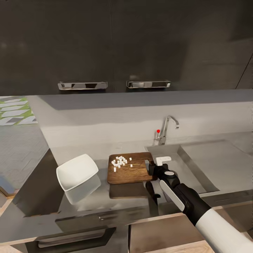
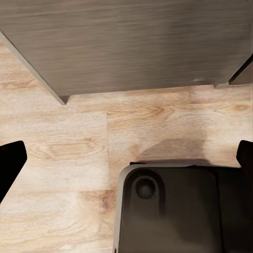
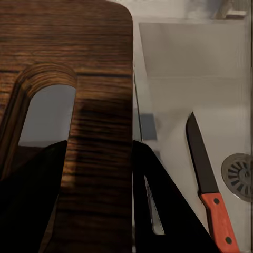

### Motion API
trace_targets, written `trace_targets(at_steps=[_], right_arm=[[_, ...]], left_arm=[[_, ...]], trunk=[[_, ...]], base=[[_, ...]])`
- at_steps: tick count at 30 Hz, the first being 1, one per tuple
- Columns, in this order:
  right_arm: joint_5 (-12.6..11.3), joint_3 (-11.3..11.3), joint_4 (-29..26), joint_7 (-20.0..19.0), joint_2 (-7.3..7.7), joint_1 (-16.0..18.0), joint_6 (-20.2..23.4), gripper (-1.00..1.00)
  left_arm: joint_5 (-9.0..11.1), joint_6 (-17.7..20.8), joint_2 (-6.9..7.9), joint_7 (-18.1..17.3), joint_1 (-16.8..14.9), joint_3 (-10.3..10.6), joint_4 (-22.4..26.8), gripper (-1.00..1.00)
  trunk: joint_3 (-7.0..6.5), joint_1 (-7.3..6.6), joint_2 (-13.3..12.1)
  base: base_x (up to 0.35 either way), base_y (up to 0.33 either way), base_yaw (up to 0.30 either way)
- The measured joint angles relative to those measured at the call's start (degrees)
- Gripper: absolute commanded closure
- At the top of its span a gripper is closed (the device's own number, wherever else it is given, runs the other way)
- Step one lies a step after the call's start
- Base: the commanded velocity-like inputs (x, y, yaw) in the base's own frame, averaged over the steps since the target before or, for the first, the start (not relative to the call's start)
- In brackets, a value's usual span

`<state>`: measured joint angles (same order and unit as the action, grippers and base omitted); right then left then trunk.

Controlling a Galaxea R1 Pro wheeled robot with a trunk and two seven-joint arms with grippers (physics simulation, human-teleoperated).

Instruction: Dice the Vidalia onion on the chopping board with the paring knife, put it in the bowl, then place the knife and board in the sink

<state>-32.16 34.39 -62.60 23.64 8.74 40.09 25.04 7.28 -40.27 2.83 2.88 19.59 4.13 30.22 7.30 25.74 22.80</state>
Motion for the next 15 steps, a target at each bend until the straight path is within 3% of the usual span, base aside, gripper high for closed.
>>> trace_targets(at_steps=[5, 11, 15], right_arm=[[0.01, 0.0, 0.66, -0.08, -0.09, -0.01, 0.0, 1.0], [-0.01, 0.0, 0.72, -0.1, -0.09, -0.02, -0.04, 1.0], [-0.06, 0.0, 0.72, -0.09, -0.1, -0.01, -0.06, 1.0]], left_arm=[[0.0, 0.0, 0.0, -0.01, 0.0, 0.0, 0.0, -1.0], [0.02, 0.0, 0.0, -0.01, 0.01, 0.0, 0.02, -1.0], [0.0, 0.0, 0.0, -0.01, 0.0, 0.0, 0.0, -1.0]], trunk=[[-0.46, 0.0, 0.0], [-1.01, 0.0, 0.0], [-1.37, 0.0, 0.0]], base=[[0.0, 0.004, -0.079], [0.0, 0.222, -0.079], [0.0, 0.056, -0.08]])
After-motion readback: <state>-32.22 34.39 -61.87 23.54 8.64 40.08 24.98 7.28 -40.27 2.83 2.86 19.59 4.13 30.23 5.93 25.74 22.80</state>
